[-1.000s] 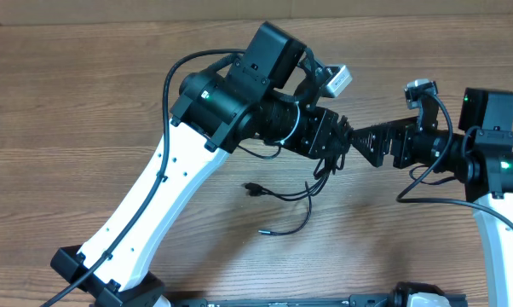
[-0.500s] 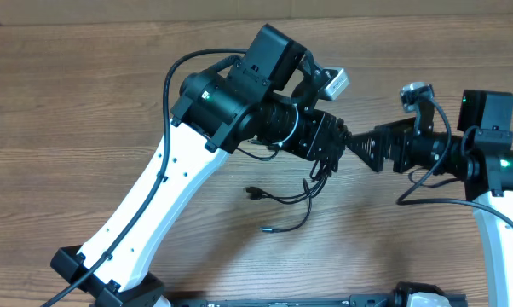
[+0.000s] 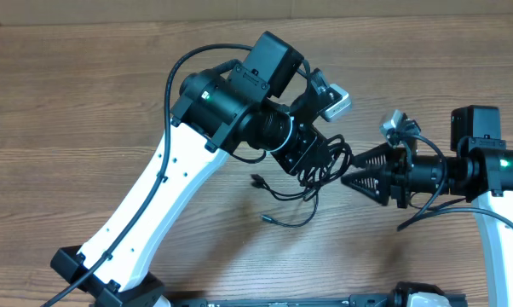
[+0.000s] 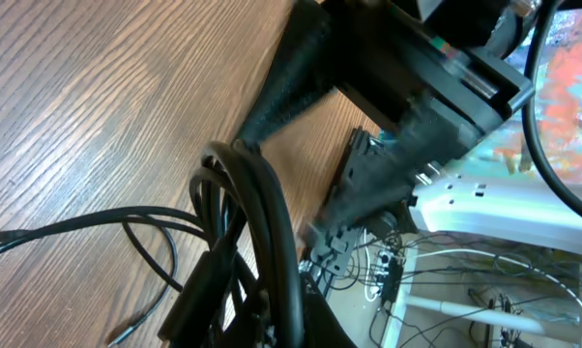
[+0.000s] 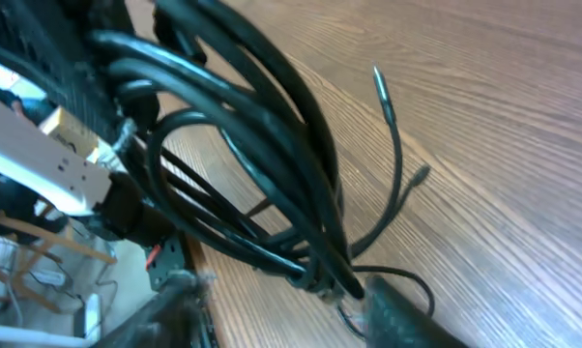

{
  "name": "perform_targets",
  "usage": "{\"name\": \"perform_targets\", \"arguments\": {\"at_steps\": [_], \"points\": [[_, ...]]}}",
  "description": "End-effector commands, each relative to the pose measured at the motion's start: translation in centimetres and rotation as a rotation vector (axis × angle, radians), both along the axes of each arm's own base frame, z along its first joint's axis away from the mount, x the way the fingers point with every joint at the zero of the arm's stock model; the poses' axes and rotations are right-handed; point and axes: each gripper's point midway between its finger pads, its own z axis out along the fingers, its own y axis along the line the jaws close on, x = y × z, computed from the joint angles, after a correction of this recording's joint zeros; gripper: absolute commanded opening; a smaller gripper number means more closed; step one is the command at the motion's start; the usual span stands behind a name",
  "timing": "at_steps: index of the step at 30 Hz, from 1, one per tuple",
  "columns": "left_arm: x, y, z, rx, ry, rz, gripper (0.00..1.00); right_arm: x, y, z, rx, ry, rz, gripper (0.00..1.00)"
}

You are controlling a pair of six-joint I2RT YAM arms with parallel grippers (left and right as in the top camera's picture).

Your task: Untangle cables

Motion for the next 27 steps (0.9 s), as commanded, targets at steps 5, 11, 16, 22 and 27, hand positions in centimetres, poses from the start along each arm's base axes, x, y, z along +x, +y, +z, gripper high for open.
{"name": "perform_targets", "arguments": {"at_steps": [5,11,16,22,27], "points": [[-0.8,0.0,1.4,-0.044,-0.031,-0.041,0.04,-0.1,0.4,0.9,0.045,-0.053,0.030,0.53],[-0.1,-0.3,1.6,-0.053,-0.049,-0.019,0.04,-0.3,0.4,0.9,0.045,-0.042,0.031,0.04],[3.6,2.0,-0.4,0.127,-0.064,0.273,0.04,-0.5,0.3,0.6,0.035,-0.020,0.028,0.04],[6.2,5.6,-2.1,0.304,-0.079,0.563,0.04,-0.8,0.6,1.1,0.070,-0.028,0.043,0.04],[6.0,5.4,-2.1,0.297,-0.068,0.551,0.04,-1.1,1.3,2.7,0.160,-0.070,0.076,0.04]]}}
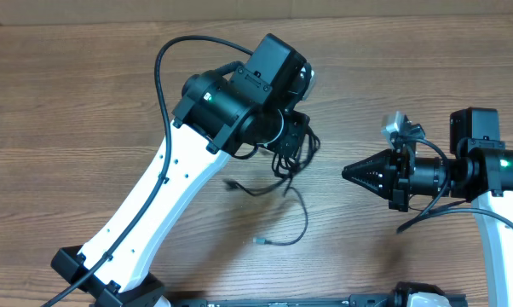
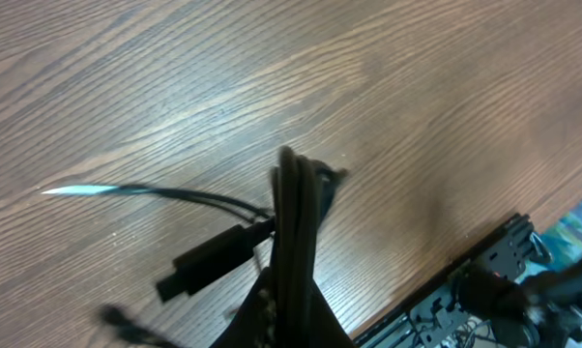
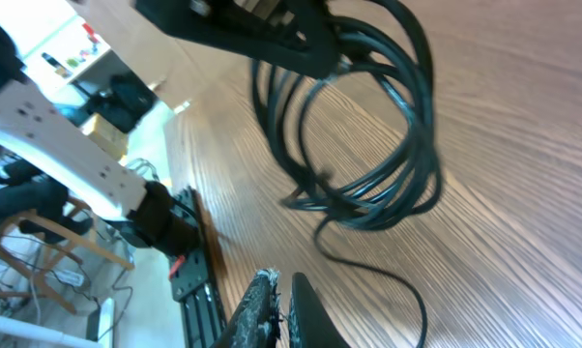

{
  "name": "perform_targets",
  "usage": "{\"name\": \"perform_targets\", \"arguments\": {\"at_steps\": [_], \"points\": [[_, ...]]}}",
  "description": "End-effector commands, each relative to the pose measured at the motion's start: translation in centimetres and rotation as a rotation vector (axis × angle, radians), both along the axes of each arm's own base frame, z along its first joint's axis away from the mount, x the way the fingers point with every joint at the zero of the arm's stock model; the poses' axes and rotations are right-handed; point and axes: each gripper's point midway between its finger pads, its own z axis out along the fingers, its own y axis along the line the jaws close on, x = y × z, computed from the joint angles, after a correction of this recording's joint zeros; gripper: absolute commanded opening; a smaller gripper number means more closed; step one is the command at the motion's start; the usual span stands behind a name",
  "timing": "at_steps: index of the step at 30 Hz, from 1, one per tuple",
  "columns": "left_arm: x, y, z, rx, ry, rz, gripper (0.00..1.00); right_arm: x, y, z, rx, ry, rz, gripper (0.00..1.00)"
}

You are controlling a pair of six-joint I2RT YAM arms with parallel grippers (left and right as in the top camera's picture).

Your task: Untangle cables

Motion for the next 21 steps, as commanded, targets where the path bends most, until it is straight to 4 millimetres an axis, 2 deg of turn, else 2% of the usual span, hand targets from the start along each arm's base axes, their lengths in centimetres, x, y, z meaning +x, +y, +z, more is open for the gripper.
{"name": "perform_targets", "arguments": {"at_steps": [1,4,6,7,8,10,16,21], "points": [[0.0,0.2,1.1,-0.026,-0.018,0.025,0.04,-0.1,0.3,1.0,0.051,-0.031,0.017,0.04],[-0.4,-0.2,1.2,-0.042,-0.009,-0.009,0.04,0.2,-0.1,0.0,-0.003,0.022,-0.017,0.10],[-0.8,-0.5,1.2,-0.058,0.006,-0.029,0.04,1.5,-1.0,-1.5,-0.084,0.123,-0.115,0.28],[-1.1,-0.8,1.4,-0.078,0.019,-0.046,0.04,2.4,-1.8,-2.4,-0.131,0.176,-0.186,0.55],[-1.4,-1.3,1.6,-0.100,0.026,-0.075,0.04,3.3,-2.5,-3.1,-0.174,0.223,-0.260,0.59],[-2.1,-2.2,2.0,-0.154,0.054,-0.116,0.04,4.5,-3.6,-3.8,-0.212,0.278,-0.366,0.62],[-3.6,-4.6,3.6,-0.276,0.077,-0.223,0.04,4.8,-4.4,-4.5,-0.264,0.284,-0.409,0.65],[-4.1,-5.2,4.0,-0.307,0.087,-0.248,0.04,5.1,-4.8,-4.8,-0.288,0.277,-0.426,0.65]]}}
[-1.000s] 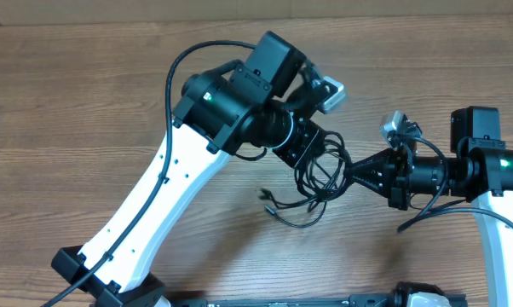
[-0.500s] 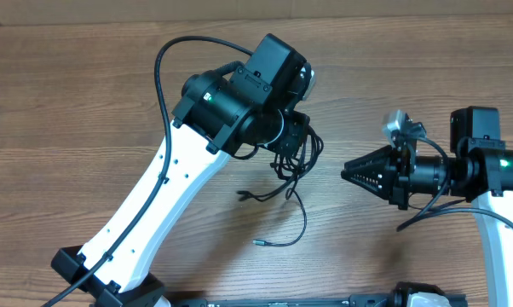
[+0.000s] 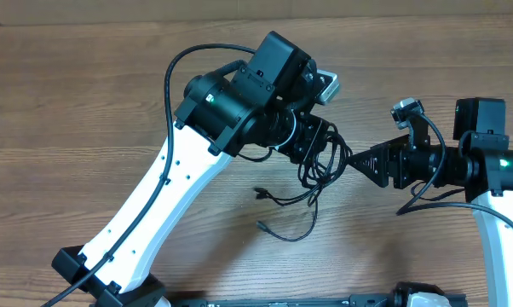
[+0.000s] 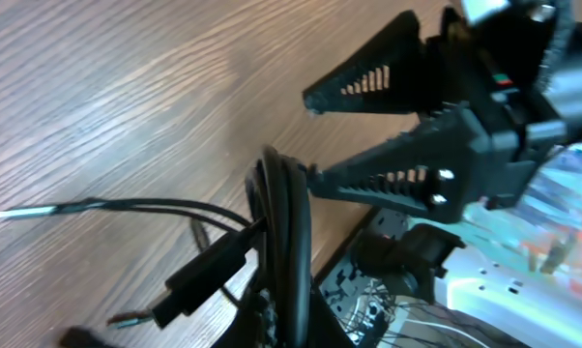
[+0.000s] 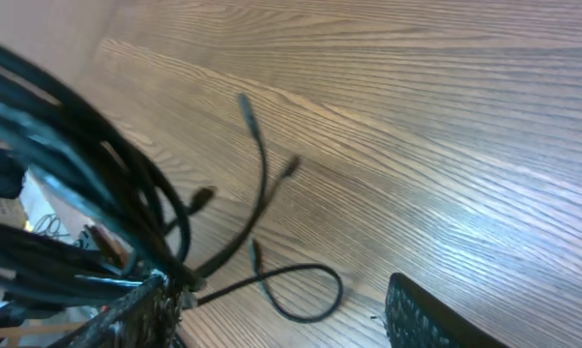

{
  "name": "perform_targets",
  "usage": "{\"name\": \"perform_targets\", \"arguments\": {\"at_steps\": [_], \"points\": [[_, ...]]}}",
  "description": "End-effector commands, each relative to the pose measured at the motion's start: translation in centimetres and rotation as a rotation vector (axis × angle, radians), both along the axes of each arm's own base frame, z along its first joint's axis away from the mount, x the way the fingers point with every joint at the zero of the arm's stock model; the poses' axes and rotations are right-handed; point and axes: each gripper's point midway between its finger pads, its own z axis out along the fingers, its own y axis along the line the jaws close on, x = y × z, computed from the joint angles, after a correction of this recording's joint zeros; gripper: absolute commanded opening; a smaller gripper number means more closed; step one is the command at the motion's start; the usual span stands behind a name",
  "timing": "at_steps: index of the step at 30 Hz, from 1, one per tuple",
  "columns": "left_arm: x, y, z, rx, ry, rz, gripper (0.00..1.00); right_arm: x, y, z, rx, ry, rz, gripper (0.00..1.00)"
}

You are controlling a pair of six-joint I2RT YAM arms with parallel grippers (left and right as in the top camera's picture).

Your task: Untangle cables

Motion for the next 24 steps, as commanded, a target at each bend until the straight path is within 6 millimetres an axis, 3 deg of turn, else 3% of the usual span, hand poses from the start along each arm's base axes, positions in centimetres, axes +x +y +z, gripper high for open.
{"name": "perform_targets", "arguments": {"at_steps": [1,8,13,18,24], "points": [[-1.3,-0.7,1.6,-0.065,-0.007,-0.059,0.04,0.4,-0.6,-0.2,-0.033,-0.003,-0.030,0.65],[-2.1,-1.7,2.5,-0.128,0.009,-0.106,0.04,0.8,-0.7,-0.1,-0.029,-0.008,-0.048,0.66],[-4.0,-3.1,2.7,-0.134,-0.004,-0.176,0.04,1.5,-0.8,0.3,-0.020,-0.024,-0.068,0.66],[-4.2,-3.2,2.7,-0.136,-0.001,-0.182,0.04,1.7,-0.8,0.4,-0.020,-0.035,-0.068,0.66],[-4.3,-3.3,2.7,-0.137,0.004,-0.186,0.04,2.0,0.8,2.5,0.106,-0.088,-0.014,0.68]]}}
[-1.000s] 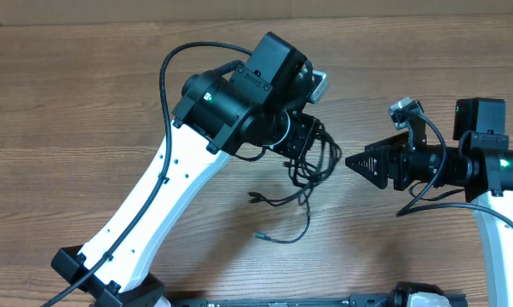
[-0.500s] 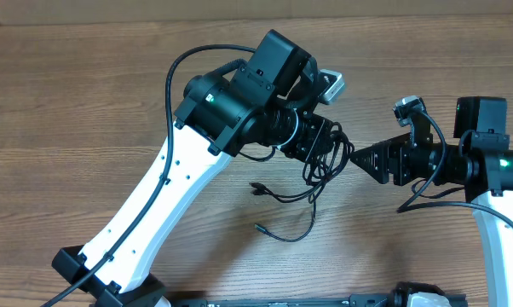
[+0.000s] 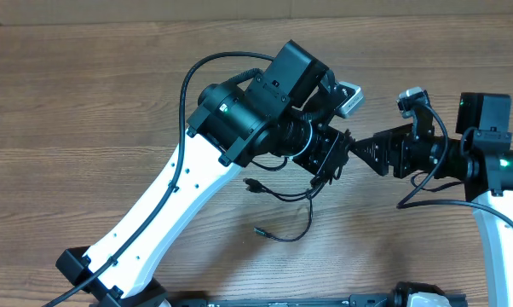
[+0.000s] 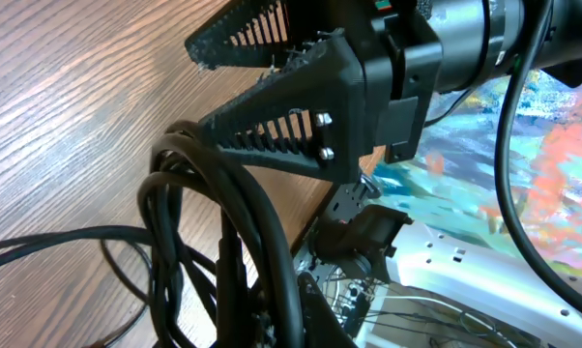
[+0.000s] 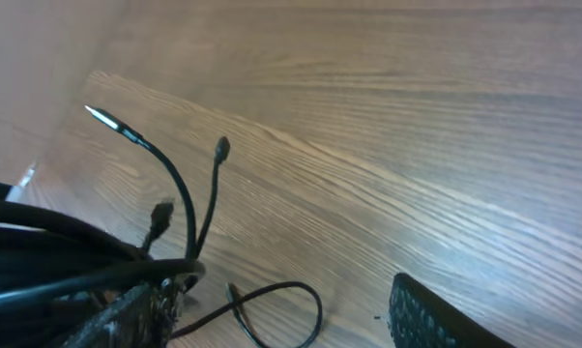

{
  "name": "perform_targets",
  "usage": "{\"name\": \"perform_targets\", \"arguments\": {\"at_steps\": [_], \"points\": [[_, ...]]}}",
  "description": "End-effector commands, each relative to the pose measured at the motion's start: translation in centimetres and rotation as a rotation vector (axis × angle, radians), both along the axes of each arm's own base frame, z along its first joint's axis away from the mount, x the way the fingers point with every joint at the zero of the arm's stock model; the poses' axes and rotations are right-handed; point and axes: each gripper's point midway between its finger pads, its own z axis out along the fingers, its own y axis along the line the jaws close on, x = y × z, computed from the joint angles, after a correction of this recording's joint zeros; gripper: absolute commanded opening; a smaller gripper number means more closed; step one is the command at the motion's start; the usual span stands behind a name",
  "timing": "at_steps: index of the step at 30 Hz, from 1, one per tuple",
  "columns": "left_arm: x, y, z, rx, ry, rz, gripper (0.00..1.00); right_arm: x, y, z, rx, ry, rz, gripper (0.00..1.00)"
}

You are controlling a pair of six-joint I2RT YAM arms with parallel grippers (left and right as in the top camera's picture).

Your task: Untangle cables

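A tangled bundle of black cables hangs from my left gripper, which is shut on it; thick loops rise out of its jaws in the left wrist view. Thin loose ends with plugs trail onto the wood below. My right gripper points left at the bundle and stands open. In the left wrist view its ribbed fingers lie right against the top loop. From the right wrist, the bundle sits by the left finger, and a thin loop lies on the table between the fingers.
Wooden table all around. Another loose plug end lies toward the front. The white left arm crosses the table's middle diagonally. Beyond the table's front edge, electronics and wires show.
My left gripper with the bundle has shifted a little to the right and the right gripper a little up, so the open right fingers now stand against the bundle's top loop.
First the left gripper held the bundle close to the open right gripper. Then the bundle was further left, away from the right gripper, which was shut. After that the bundle was back beside the right gripper, open again, and now the two meet.
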Motion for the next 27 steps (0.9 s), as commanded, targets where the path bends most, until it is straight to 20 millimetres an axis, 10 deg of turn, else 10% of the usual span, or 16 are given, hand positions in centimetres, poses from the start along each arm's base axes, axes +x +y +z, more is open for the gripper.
{"name": "perform_targets", "arguments": {"at_steps": [1,27], "points": [[-1.3,-0.3,1.5,-0.053,-0.013,-0.057,0.04,-0.2,1.2,1.5,0.092,-0.025,0.046,0.69],[-2.8,-0.3,1.7,-0.078,0.013,-0.137,0.04,1.8,0.9,-0.5,0.111,0.054,0.013,0.71]]}}
